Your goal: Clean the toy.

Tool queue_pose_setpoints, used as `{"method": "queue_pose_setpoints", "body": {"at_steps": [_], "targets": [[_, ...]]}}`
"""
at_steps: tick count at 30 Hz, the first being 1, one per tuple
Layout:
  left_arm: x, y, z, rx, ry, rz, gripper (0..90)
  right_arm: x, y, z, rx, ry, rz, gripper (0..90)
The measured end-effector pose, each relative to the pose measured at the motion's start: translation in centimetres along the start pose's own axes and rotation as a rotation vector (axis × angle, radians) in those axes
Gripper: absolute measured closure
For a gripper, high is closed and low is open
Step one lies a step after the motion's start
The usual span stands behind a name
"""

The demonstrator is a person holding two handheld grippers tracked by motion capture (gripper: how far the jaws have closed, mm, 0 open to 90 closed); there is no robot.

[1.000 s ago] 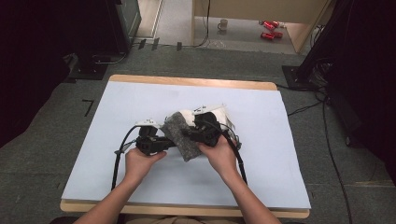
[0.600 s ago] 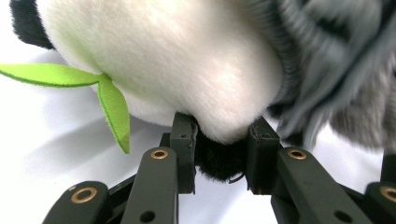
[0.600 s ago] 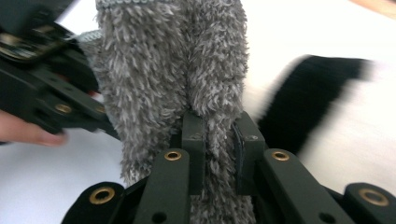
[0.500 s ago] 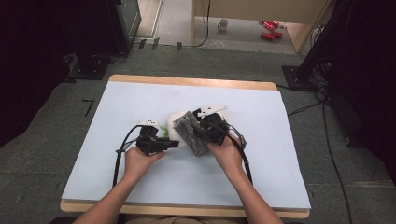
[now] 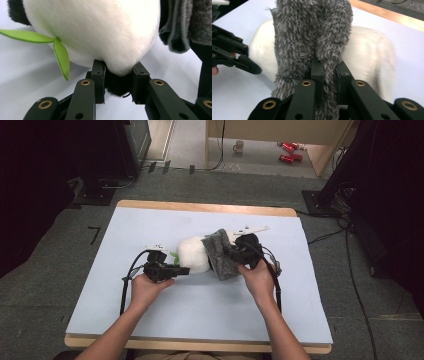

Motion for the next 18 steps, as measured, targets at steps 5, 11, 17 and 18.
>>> {"method": "queue_pose_setpoints", "body": {"at_steps": [5, 11, 17, 18], "targets": [[0.2, 0.0, 0.2, 0.006, 0.005, 0.0, 70.0, -0.3, -0.2, -1.3, -0.011, 0.036, -0.006, 81.2], [0.2, 0.0, 0.4, 0.004, 0.004, 0.01, 70.0, -1.4, -0.5, -4.1, -0.055, 0.118, 0.001, 81.2], [0.2, 0.0, 0.5, 0.005, 0.016, 0.014, 70.2, -2.4, 0.1, -5.7, -0.111, 0.138, 0.037, 81.3], [0.2, -0.1, 0.5, 0.005, 0.016, 0.011, 70.2, -2.6, 0.1, -6.1, -0.111, 0.15, 0.04, 81.4]]}}
Point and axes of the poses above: each handheld gripper's, and its own axes: y roughly forward along the jaws, x roughly out of its top, z roughly to its left, the point moved 2 cm from there along y, roughly forward along the jaws, and after that the axes turned 9 degrees about -x, right-handed, at the moved point
